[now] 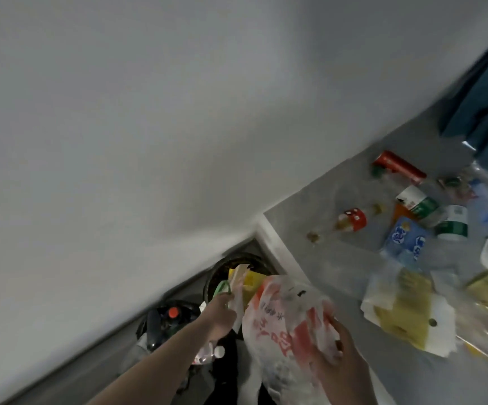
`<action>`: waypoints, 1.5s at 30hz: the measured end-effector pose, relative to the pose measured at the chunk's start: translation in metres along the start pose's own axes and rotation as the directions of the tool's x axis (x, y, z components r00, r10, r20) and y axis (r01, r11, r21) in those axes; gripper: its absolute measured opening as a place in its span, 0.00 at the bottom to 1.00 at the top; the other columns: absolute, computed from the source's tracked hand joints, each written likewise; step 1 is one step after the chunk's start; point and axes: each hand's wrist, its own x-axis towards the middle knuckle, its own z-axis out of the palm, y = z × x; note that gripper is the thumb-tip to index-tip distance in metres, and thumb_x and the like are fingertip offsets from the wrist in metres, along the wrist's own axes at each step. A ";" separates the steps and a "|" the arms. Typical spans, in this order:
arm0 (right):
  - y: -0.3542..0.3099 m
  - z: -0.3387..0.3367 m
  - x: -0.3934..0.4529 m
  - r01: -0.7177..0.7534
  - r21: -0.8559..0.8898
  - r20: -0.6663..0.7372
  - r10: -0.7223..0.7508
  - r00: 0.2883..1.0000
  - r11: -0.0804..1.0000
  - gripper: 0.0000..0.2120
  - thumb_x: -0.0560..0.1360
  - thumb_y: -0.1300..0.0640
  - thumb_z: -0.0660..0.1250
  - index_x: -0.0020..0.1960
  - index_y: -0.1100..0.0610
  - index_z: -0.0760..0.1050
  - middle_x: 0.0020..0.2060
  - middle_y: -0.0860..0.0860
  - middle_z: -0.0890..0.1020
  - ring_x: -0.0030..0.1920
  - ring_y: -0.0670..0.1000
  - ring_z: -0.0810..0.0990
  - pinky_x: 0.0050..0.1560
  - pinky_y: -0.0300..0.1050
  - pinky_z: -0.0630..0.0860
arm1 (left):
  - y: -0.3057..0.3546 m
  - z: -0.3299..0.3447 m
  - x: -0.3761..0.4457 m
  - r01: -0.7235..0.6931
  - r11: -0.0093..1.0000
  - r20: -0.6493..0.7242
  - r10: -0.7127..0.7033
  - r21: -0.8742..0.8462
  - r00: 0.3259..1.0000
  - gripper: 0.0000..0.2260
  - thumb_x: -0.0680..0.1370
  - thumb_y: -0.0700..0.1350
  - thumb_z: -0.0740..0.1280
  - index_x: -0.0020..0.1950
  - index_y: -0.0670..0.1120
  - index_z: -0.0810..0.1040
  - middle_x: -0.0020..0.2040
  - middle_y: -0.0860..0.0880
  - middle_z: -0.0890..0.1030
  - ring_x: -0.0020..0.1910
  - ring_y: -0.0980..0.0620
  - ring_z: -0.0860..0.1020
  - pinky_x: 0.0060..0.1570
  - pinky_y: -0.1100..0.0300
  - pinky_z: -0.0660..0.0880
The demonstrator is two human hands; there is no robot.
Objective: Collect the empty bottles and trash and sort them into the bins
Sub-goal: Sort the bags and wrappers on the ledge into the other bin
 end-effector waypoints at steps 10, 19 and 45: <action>0.043 0.052 0.075 0.052 -0.152 -0.044 -0.059 0.997 0.987 0.38 0.62 0.23 0.70 0.69 0.31 0.67 0.56 0.36 0.79 0.57 0.45 0.80 0.60 0.52 0.78 | -0.041 0.013 0.097 0.051 0.991 0.035 -0.056 0.122 0.998 0.22 0.80 0.35 0.56 0.71 0.47 0.77 0.73 0.44 0.73 0.66 0.47 0.75 0.54 0.63 0.70; 0.001 0.094 0.109 0.180 -0.275 0.064 -0.168 0.984 0.944 0.33 0.71 0.25 0.63 0.71 0.37 0.64 0.60 0.34 0.77 0.56 0.36 0.77 0.50 0.29 0.69 | -0.049 -0.033 0.072 -0.108 0.960 -0.115 0.141 0.257 0.983 0.21 0.79 0.36 0.60 0.63 0.56 0.80 0.70 0.52 0.75 0.65 0.51 0.77 0.64 0.53 0.76; 0.129 0.281 0.267 0.307 -0.789 0.396 0.058 0.917 0.533 0.39 0.79 0.48 0.63 0.82 0.50 0.45 0.81 0.54 0.47 0.80 0.62 0.46 0.77 0.63 0.59 | -0.091 -0.036 0.137 -0.280 0.815 -0.025 0.339 0.508 0.940 0.21 0.77 0.38 0.62 0.68 0.54 0.77 0.70 0.58 0.70 0.70 0.56 0.70 0.66 0.70 0.61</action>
